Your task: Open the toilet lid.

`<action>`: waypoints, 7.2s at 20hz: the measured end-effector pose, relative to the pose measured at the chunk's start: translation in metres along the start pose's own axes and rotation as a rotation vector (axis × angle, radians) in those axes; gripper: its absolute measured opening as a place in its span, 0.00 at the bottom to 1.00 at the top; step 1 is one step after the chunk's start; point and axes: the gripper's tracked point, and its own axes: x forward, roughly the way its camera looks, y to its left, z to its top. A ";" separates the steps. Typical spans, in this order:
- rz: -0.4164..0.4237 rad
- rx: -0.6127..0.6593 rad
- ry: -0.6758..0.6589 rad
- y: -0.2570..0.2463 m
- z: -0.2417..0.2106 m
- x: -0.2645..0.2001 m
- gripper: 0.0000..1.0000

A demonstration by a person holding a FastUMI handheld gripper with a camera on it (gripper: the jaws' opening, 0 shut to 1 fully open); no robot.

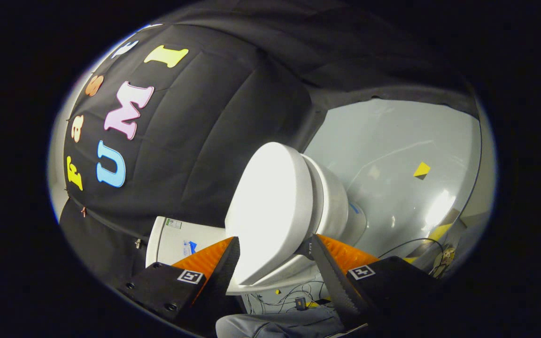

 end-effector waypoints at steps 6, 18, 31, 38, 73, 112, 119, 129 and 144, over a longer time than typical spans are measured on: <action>-0.029 0.084 0.073 -0.039 -0.031 0.032 0.96; 0.000 0.170 0.111 -0.055 -0.050 0.068 0.42; -0.019 0.070 0.095 -0.045 -0.042 0.063 0.05; -0.059 -0.154 0.036 -0.001 -0.032 0.041 0.05; 0.078 -0.969 -0.193 0.304 -0.178 -0.018 0.05; 0.342 -1.007 -0.376 0.399 -0.129 -0.179 0.99; 0.349 -1.073 -0.619 0.419 -0.080 -0.286 0.99; 0.307 -1.058 -0.723 0.401 -0.046 -0.347 0.98; 0.301 -1.052 -0.716 0.395 -0.042 -0.353 0.99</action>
